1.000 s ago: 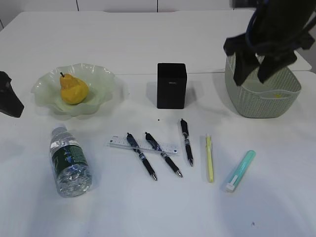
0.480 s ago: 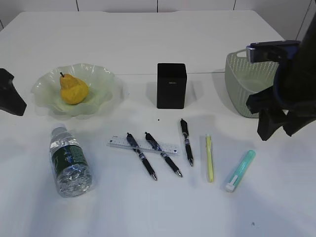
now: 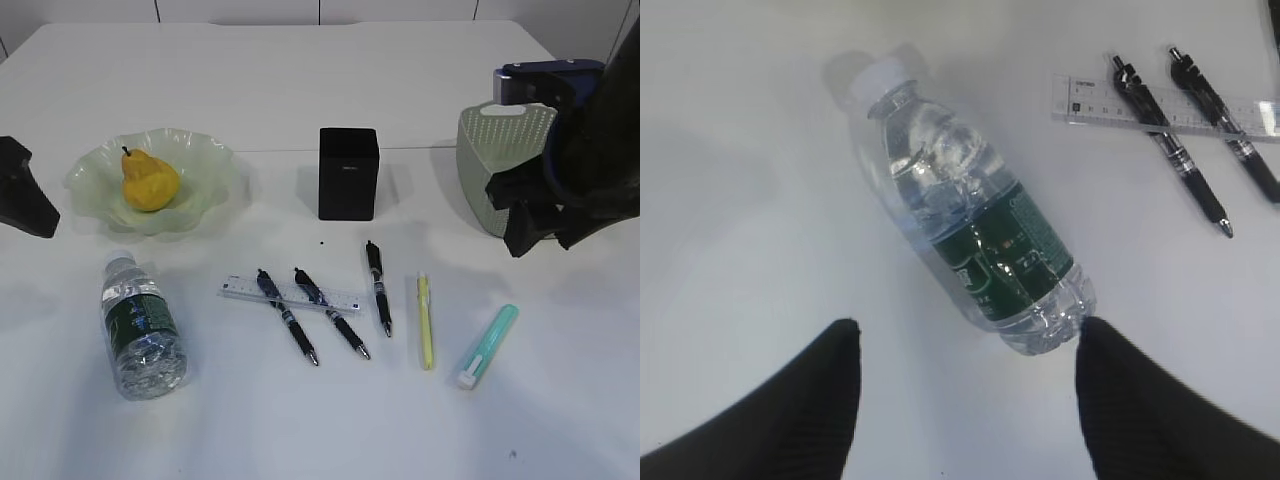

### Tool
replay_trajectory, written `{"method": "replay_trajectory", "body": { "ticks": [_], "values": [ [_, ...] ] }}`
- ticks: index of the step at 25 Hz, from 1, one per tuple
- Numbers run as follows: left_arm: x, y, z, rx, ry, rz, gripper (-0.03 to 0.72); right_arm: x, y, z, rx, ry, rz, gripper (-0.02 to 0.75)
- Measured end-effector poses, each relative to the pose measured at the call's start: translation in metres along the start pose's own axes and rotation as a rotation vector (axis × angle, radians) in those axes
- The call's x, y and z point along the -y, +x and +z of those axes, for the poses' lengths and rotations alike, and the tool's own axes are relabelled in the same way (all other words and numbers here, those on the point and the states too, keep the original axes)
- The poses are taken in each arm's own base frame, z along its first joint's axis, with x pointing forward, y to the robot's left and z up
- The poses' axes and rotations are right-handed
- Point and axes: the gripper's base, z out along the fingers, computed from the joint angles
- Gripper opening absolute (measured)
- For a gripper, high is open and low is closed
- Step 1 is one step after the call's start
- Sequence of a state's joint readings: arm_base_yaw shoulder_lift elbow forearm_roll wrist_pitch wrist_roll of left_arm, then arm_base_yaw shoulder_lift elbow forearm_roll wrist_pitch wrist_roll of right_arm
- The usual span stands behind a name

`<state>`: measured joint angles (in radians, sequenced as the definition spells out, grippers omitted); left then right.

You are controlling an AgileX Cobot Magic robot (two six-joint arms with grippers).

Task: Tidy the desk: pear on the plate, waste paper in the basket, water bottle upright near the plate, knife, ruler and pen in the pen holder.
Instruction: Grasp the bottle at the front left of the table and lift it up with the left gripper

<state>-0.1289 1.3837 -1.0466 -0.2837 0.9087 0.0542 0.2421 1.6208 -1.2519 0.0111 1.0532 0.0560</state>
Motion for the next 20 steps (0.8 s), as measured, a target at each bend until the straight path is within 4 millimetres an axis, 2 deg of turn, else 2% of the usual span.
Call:
{"method": "replay_trajectory", "body": {
  "ticks": [6, 13, 17, 20],
  "values": [
    [0.015, 0.000, 0.003, 0.023, 0.002, -0.027, 0.478, 0.000, 0.000, 0.000, 0.006, 0.000, 0.000, 0.400],
    [0.036, -0.007, 0.008, 0.181, -0.062, -0.253, 0.478, 0.000, -0.002, 0.000, 0.023, -0.001, 0.000, 0.397],
    [0.038, -0.008, 0.029, 0.143, -0.078, -0.417, 0.479, 0.000, -0.002, 0.000, 0.025, -0.001, 0.000, 0.396],
    [0.040, -0.004, 0.051, 0.068, -0.117, -0.463, 0.479, 0.000, -0.002, 0.000, 0.025, -0.001, 0.000, 0.396]
  ]
}}
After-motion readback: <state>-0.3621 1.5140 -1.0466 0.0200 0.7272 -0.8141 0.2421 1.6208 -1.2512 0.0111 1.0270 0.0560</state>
